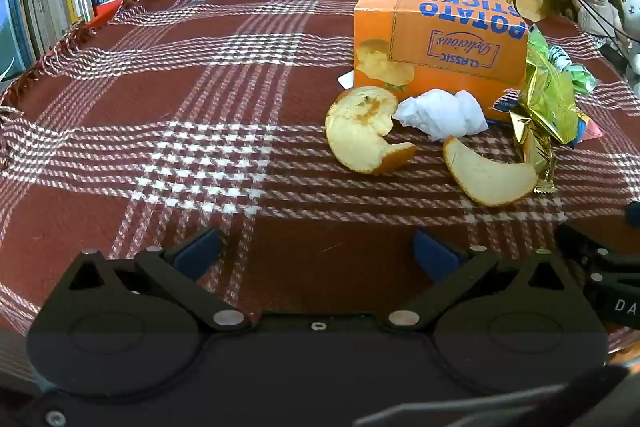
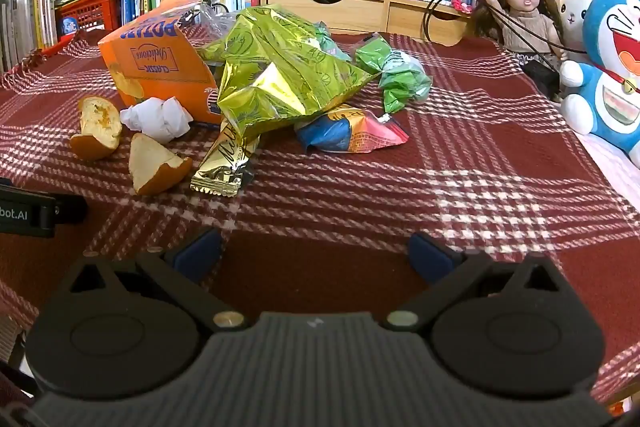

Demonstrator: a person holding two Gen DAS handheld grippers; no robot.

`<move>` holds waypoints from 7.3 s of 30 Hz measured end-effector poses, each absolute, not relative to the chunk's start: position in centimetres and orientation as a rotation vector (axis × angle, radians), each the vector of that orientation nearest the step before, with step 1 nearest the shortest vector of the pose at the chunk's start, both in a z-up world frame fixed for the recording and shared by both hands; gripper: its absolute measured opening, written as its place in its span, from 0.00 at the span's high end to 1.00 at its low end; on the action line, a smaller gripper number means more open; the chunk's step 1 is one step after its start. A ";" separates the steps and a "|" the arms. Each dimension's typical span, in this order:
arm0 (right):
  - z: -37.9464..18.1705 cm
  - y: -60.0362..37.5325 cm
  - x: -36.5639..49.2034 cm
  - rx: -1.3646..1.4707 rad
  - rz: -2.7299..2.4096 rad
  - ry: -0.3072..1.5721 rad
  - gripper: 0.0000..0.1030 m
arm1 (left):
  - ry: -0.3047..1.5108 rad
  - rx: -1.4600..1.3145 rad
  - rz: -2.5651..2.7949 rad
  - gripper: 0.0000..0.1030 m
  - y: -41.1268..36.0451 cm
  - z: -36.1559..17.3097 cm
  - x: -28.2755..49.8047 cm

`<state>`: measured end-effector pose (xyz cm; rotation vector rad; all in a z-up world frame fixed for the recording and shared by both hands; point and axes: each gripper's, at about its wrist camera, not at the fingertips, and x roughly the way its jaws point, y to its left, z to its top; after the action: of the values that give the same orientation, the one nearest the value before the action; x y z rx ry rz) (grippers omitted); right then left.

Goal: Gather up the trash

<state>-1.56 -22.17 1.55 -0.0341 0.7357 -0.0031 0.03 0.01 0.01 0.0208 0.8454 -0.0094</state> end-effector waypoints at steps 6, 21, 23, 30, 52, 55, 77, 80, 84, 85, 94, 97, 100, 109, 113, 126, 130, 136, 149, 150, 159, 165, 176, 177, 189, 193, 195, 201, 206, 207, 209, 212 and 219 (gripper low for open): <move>1.5 -22.2 -1.6 -0.034 -0.003 0.735 0.00 | 0.844 0.021 -0.009 0.00 0.0 0.0 0.0; 1.5 -22.2 -1.5 -0.034 -0.003 0.734 0.00 | 0.843 0.022 -0.009 0.00 0.0 0.0 0.0; 1.5 -22.2 -1.6 -0.034 -0.003 0.734 0.00 | 0.843 0.022 -0.009 0.00 0.0 0.0 0.0; 1.5 -22.2 -1.6 -0.034 -0.003 0.734 0.00 | 0.842 0.022 -0.009 0.00 0.0 0.0 0.0; 1.5 -22.2 -1.7 -0.034 -0.003 0.732 0.00 | 0.840 0.023 -0.009 0.00 0.0 0.0 0.0; 1.5 -22.2 -1.7 -0.034 -0.003 0.732 0.00 | 0.840 0.022 -0.009 0.00 0.0 0.0 0.0; 1.5 -22.4 -1.7 -0.031 -0.003 0.731 0.00 | 0.823 0.023 -0.015 0.00 0.3 -0.1 -0.1; 1.4 -22.5 -1.7 -0.028 -0.002 0.721 0.00 | 0.804 0.023 -0.017 0.00 0.4 -0.5 0.1; 1.3 -22.4 -2.4 -0.028 0.002 0.691 0.00 | 0.755 0.023 -0.030 0.00 0.3 -0.4 -0.8; 1.3 -22.4 -2.4 -0.026 0.001 0.689 0.00 | 0.747 0.021 -0.032 0.00 0.4 -0.5 -0.9; 2.8 -23.0 -3.2 -0.008 0.080 0.576 0.01 | 0.612 -0.051 -0.082 0.10 2.2 1.2 -1.5; 3.8 -22.4 -2.7 -0.016 0.122 0.546 0.06 | 0.590 -0.067 -0.091 0.15 2.4 1.5 -0.9; 4.3 -21.6 -2.3 0.004 0.186 0.548 0.13 | 0.581 -0.089 -0.115 0.16 2.3 1.5 -0.3; 3.7 -18.0 -2.4 -0.084 0.321 0.550 0.31 | 0.629 -0.152 -0.167 0.42 1.7 0.2 2.6; 3.2 -16.9 -1.6 -0.104 0.337 0.563 0.33 | 0.651 -0.201 -0.176 0.64 1.6 0.0 3.1; 3.7 -16.8 -2.2 -0.087 0.331 0.561 0.91 | 0.613 -0.203 -0.180 0.71 2.5 1.9 -0.4; 4.5 -17.2 -4.0 -0.087 0.330 0.540 0.92 | 0.582 -0.198 -0.182 0.71 2.8 2.9 -3.0; 5.3 -18.0 -7.7 -0.039 0.347 0.542 0.92 | 0.572 -0.211 -0.219 0.71 3.5 3.9 -8.2; 1.6 -18.6 -16.9 0.027 0.413 0.735 0.92 | 0.776 -0.113 -0.270 0.71 2.5 -1.5 -18.8; 0.7 -18.5 -17.1 0.028 0.405 0.763 0.92 | 0.809 -0.103 -0.263 0.71 2.3 -2.6 -19.1; -9.4 -18.1 -15.8 0.032 0.334 1.016 0.91 | 1.081 -0.042 -0.183 0.71 1.2 -14.2 -18.0; -12.6 -17.3 -15.3 0.013 0.324 1.083 0.80 | 1.160 -0.027 -0.160 0.65 1.2 -17.3 -18.0; -9.8 -17.6 -14.6 0.056 0.345 1.037 0.39 | 1.057 0.012 -0.141 0.20 1.8 -13.3 -18.0; -9.2 -17.7 -14.6 0.060 0.350 1.018 0.37 | 1.040 0.010 -0.147 0.19 1.7 -12.4 -18.0; 2.1 -20.2 -14.3 0.047 0.379 0.689 0.24 | 0.697 0.035 -0.240 0.05 1.7 1.7 -16.6; 4.6 -20.5 -12.6 0.016 0.329 0.605 0.23 | 0.606 0.056 -0.232 0.04 1.3 4.1 -15.1; 5.5 -20.9 -11.5 0.006 0.295 0.575 0.23 | 0.571 0.048 -0.220 0.04 0.8 4.3 -13.6; 5.9 -22.3 -7.9 0.015 0.221 0.538 0.23 | 0.497 -0.057 -0.180 0.04 0.4 4.3 -7.8; 4.3 -22.7 -5.2 0.035 0.218 0.542 0.23 | 0.488 -0.088 -0.184 0.04 -1.0 3.2 -2.8; 3.9 -22.7 -4.7 0.042 0.223 0.544 0.23 | 0.492 -0.092 -0.189 0.04 -1.5 3.0 -1.8; 3.4 -22.4 -4.1 0.042 0.232 0.547 0.23 | 0.484 -0.096 -0.222 0.05 -2.1 2.6 -0.6; 2.9 -21.7 -3.4 0.002 0.245 0.554 0.23 | 0.484 -0.070 -0.244 0.05 -3.1 2.1 1.4; 2.2 -20.4 -1.6 -0.047 0.260 0.572 0.24 | 0.565 -0.073 -0.226 0.12 -4.4 0.5 5.3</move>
<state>-1.59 -20.44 2.19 -0.0469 0.5716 0.2598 5.28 -4.42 0.55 -0.0727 0.5652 -0.2263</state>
